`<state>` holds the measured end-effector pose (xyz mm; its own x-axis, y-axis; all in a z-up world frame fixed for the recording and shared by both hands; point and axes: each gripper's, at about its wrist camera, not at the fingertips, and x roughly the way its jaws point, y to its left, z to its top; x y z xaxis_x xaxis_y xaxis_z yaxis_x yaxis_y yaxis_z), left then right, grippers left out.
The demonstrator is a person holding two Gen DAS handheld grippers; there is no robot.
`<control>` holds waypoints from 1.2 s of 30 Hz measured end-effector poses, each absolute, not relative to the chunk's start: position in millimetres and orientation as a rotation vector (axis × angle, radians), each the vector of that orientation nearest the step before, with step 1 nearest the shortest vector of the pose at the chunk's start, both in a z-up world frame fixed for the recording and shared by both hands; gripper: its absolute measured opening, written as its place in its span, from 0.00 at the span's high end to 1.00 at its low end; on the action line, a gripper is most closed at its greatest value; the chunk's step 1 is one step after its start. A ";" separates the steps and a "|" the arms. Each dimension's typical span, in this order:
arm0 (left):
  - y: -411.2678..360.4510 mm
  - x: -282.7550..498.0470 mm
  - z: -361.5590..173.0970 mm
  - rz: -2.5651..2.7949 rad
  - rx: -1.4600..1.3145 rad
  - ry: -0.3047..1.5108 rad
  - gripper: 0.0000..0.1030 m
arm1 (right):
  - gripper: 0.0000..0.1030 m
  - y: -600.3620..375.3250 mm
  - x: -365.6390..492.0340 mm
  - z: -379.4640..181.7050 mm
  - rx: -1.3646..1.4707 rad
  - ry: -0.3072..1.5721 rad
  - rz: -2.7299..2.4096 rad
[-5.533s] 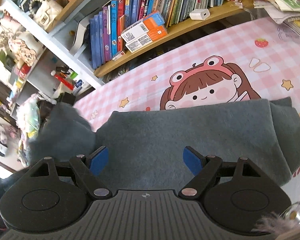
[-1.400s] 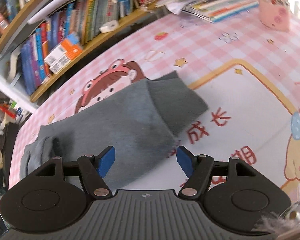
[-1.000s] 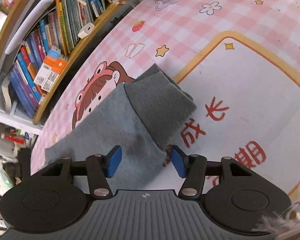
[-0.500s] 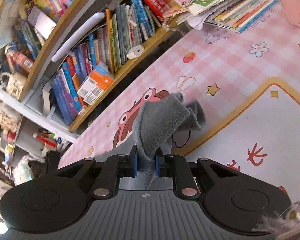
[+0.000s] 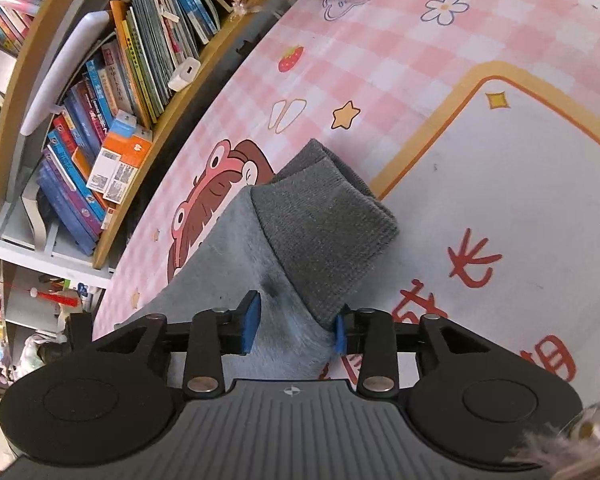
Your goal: Fold clothes
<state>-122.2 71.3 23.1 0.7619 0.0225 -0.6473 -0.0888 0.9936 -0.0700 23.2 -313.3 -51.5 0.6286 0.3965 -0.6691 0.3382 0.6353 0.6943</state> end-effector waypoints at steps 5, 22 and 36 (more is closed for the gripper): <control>72.5 -124.4 23.2 0.071 -0.104 0.706 0.15 | 0.73 -309.3 30.3 -52.3 0.893 0.918 0.035; 58.5 -104.2 22.2 -0.062 -0.081 0.699 0.15 | 0.86 -349.2 -16.8 -43.7 0.875 0.867 -0.088; 101.4 -90.5 18.9 -0.135 -0.124 0.664 0.15 | 0.86 -289.9 -28.5 45.9 0.622 0.620 -0.028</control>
